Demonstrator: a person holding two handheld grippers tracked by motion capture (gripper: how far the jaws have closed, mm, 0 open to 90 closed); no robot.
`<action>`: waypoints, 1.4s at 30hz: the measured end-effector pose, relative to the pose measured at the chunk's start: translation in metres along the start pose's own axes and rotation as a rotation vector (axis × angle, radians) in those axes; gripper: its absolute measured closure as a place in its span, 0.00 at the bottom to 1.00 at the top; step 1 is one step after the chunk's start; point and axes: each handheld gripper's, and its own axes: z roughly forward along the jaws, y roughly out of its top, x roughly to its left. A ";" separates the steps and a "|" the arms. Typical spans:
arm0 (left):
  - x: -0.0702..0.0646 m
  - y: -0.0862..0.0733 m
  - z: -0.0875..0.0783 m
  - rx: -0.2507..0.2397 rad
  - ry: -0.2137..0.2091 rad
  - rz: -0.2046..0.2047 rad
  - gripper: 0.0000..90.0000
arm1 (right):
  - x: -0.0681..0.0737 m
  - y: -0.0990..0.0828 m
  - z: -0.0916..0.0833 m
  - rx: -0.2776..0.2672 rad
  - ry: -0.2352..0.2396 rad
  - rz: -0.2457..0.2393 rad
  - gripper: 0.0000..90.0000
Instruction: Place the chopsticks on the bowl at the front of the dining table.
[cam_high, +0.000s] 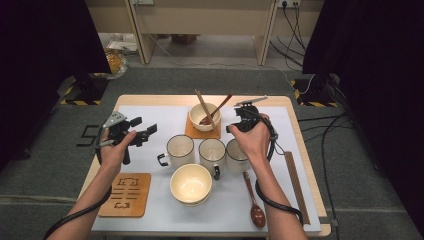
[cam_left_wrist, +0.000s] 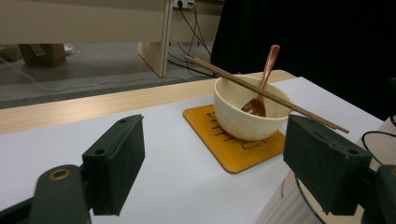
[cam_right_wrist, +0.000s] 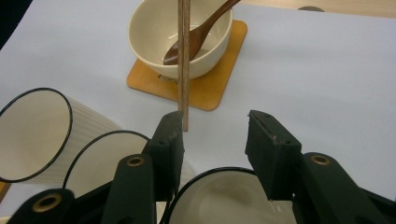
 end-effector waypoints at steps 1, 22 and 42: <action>-0.001 0.001 0.001 -0.005 -0.003 0.000 0.22 | 0.000 -0.001 -0.001 0.000 0.000 0.004 0.62; -0.009 0.008 0.025 0.009 -0.006 0.003 0.22 | -0.009 -0.014 -0.018 -0.038 -0.003 0.004 0.62; -0.010 0.016 0.042 0.024 -0.005 0.010 0.23 | -0.015 -0.031 -0.028 -0.071 -0.003 0.000 0.60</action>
